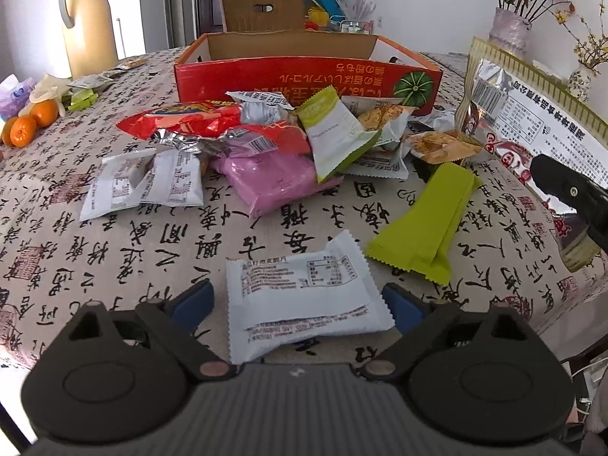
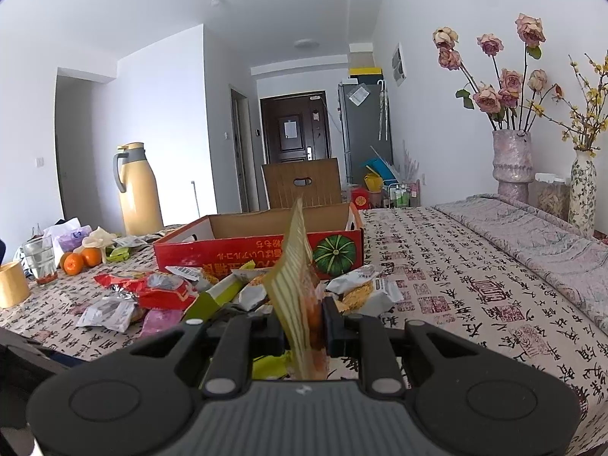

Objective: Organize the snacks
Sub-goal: 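Lift the orange-yellow packet with the right gripper while the left gripper grasps a white packet, then carry both packets over the cardboard box and open both grippers to drop them, then withdraw both open grippers from the box back toward the snack pile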

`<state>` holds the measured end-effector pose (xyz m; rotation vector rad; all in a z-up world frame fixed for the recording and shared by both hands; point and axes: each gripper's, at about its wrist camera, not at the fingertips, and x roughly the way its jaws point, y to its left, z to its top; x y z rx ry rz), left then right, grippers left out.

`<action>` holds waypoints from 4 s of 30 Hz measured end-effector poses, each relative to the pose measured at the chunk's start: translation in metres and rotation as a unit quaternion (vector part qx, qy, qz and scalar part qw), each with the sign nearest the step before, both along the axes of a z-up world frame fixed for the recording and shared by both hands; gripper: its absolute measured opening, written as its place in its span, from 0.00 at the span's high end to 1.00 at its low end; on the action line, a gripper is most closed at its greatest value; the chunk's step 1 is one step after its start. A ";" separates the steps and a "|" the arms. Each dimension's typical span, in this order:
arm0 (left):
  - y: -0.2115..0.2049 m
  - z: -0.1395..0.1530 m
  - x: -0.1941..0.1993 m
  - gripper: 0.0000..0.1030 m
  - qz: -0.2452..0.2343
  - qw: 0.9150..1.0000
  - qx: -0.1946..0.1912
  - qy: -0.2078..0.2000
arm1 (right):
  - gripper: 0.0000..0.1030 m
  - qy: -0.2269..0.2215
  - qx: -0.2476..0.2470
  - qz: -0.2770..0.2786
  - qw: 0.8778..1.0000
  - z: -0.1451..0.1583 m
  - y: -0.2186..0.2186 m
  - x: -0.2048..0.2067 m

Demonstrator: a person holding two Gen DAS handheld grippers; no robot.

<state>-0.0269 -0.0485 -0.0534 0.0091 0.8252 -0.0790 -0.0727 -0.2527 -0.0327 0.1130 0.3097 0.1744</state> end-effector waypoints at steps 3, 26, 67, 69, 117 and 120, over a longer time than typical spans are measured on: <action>0.001 0.002 -0.001 0.18 0.006 1.000 0.003 -0.003 | 0.83 0.000 -0.001 0.002 1.000 -0.001 0.001 -0.002; 0.005 0.015 -0.010 0.54 -0.007 0.999 0.005 -0.043 | 0.83 -0.001 -0.007 0.004 1.000 -0.001 0.004 -0.005; 0.008 0.114 0.068 0.53 -0.018 0.978 -0.027 -0.207 | 0.83 -0.056 -0.026 -0.010 0.998 0.046 0.022 0.084; 0.008 0.117 0.081 0.53 -0.016 0.977 -0.027 -0.210 | 0.83 -0.058 -0.028 -0.010 0.998 0.049 0.025 0.099; 0.038 0.092 0.213 0.00 0.079 0.980 -0.047 -0.174 | 0.00 0.035 0.002 -0.027 0.999 0.030 0.028 0.266; 0.039 0.094 0.212 0.00 0.080 0.980 -0.047 -0.176 | 0.00 0.030 0.003 -0.025 0.999 0.033 0.028 0.264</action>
